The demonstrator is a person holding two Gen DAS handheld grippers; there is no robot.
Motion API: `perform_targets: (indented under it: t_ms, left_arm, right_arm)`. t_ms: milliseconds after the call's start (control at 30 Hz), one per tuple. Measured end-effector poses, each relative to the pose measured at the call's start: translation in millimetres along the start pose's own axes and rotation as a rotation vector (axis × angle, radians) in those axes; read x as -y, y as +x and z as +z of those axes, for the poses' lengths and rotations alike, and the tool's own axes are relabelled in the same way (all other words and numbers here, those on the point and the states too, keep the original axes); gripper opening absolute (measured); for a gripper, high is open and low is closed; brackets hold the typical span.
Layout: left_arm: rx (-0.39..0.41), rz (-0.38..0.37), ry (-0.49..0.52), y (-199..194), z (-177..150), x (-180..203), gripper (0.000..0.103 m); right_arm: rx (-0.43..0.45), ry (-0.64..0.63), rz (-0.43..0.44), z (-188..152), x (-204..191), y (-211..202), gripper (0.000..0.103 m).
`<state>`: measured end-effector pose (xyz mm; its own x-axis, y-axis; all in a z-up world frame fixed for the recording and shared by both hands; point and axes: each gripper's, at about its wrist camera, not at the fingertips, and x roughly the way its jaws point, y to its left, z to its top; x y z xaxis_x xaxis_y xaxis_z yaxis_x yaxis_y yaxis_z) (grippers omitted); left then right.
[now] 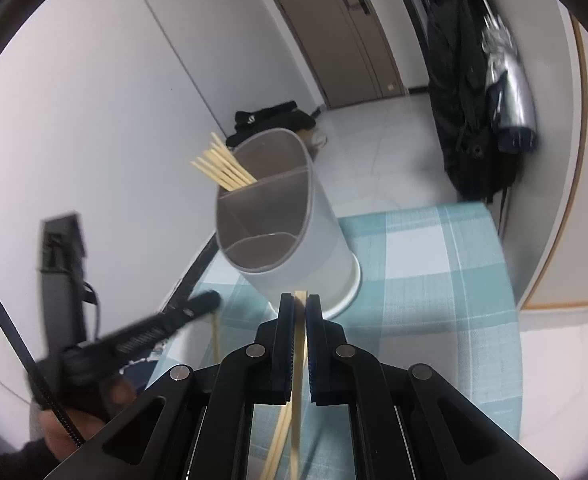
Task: Organize utensils
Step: 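Lift both chopsticks up over the white holder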
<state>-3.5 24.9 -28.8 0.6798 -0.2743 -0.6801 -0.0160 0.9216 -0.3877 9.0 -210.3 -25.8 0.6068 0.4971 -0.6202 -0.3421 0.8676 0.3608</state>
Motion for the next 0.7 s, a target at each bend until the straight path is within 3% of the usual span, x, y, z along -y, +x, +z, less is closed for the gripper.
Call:
perform_targets:
  t_ms: [133,267,700]
  left_arm:
    - [0.087,-0.025,0.033,-34,-4,15,0.002]
    - [0.114,-0.039,0.074,-47,0,17,0.002]
    - [0.074,-0.038,0.135,-70,-1,32,0.001]
  right_arm:
    - [0.042,-0.037,-0.019,-4,-12,-11,0.005]
    - [0.088,-0.074,-0.044,-5,-21,-21,0.005]
    - [0.177,-0.08,-0.068,1,-29,-41,0.004]
